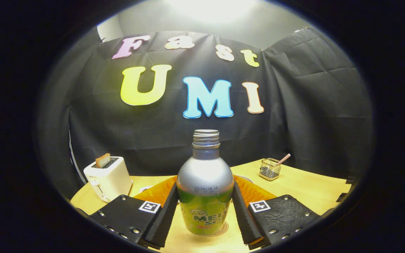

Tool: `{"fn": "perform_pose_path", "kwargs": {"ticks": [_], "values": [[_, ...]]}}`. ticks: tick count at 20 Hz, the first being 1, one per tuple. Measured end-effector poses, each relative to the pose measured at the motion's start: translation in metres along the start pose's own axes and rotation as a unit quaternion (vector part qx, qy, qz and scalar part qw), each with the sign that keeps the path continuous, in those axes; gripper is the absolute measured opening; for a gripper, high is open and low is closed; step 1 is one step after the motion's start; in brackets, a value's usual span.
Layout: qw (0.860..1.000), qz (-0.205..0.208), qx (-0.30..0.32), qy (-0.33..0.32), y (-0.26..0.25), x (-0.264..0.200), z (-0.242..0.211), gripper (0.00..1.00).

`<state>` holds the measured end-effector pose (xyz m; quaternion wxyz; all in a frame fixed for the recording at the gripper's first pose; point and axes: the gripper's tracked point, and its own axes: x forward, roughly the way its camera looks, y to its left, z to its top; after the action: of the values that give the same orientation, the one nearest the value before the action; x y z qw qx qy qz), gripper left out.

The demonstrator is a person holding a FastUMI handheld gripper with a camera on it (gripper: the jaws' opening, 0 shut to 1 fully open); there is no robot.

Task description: Take the bottle from table, then pour the juice into the cup, finally place the bottle on the coaster

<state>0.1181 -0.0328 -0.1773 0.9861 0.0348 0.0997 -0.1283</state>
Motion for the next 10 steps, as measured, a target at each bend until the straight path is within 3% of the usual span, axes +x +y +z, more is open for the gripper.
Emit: {"fn": "perform_pose_path", "kwargs": {"ticks": [10], "values": [[1.000, 0.021, -0.015, 0.000, 0.001, 0.025, -0.031, 0.78]]}}
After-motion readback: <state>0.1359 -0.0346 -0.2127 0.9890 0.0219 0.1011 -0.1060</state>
